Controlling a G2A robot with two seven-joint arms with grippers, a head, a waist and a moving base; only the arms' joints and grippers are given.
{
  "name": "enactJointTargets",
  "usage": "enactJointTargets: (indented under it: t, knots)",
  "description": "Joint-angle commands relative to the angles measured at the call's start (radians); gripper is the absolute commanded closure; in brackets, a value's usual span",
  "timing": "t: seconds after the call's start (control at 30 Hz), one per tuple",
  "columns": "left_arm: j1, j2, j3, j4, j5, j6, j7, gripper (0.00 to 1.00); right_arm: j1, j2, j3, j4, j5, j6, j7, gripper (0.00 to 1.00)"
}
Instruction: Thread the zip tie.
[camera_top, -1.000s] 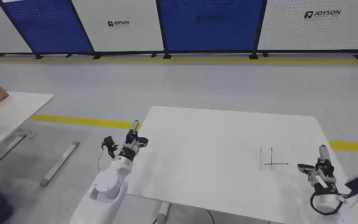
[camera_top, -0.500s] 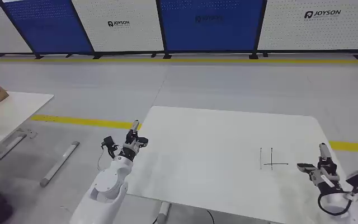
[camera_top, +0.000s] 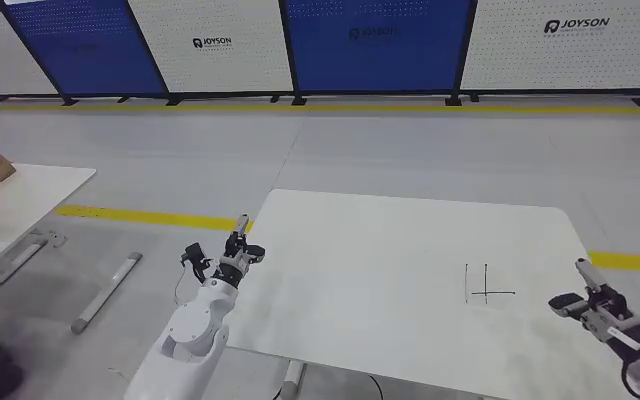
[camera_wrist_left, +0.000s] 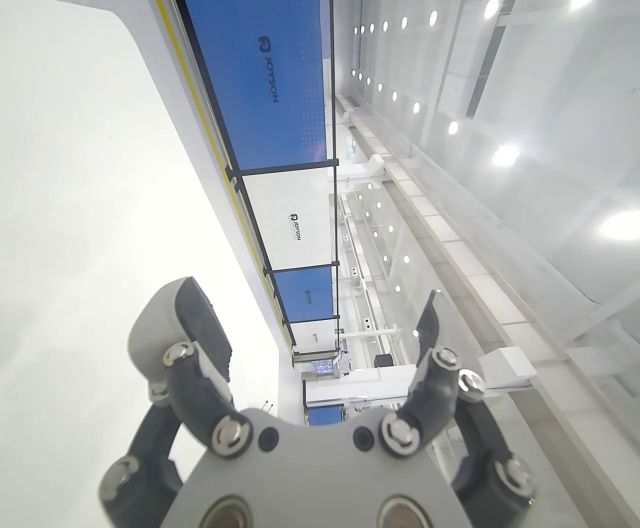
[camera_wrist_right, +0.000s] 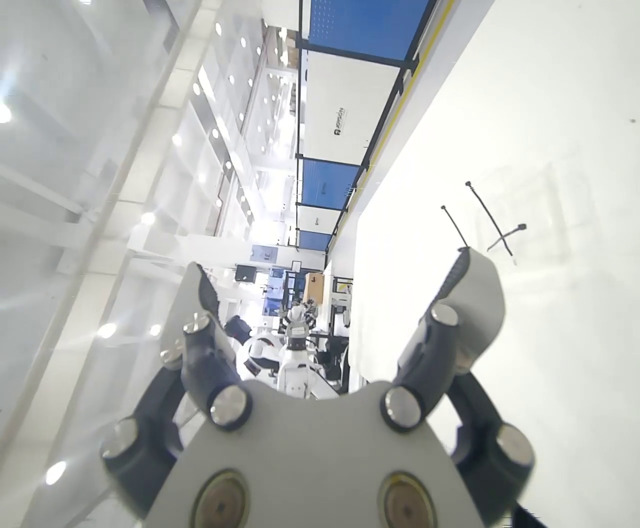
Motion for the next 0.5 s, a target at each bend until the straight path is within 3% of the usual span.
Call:
enactJointTargets:
  t: [0.0, 0.23, 0.3, 0.33, 0.37, 0.47]
  knots:
    - [0.000, 0.000, 0.000, 0.000, 0.000, 0.000, 0.000, 0.00, 0.000, 0.000, 0.000, 0.000, -0.001, 0.000, 0.002, 0.00]
    - [0.000, 0.000, 0.000, 0.000, 0.000, 0.000, 0.000, 0.00, 0.003, 0.001, -0.007, -0.008, 0.005, 0.004, 0.036, 0.00]
    - [0.000, 0.000, 0.000, 0.000, 0.000, 0.000, 0.000, 0.00, 0.046, 0.013, 0.011, 0.017, 0.022, 0.042, 0.173, 0.00]
    - [0.000, 0.000, 0.000, 0.000, 0.000, 0.000, 0.000, 0.00, 0.087, 0.026, 0.016, 0.044, 0.014, 0.077, 0.315, 0.00]
    - [0.000, 0.000, 0.000, 0.000, 0.000, 0.000, 0.000, 0.00, 0.124, 0.035, 0.025, 0.076, 0.003, 0.093, 0.389, 0.00]
    - [0.000, 0.000, 0.000, 0.000, 0.000, 0.000, 0.000, 0.00, 0.243, 0.057, 0.007, 0.158, -0.063, 0.125, 0.504, 0.00]
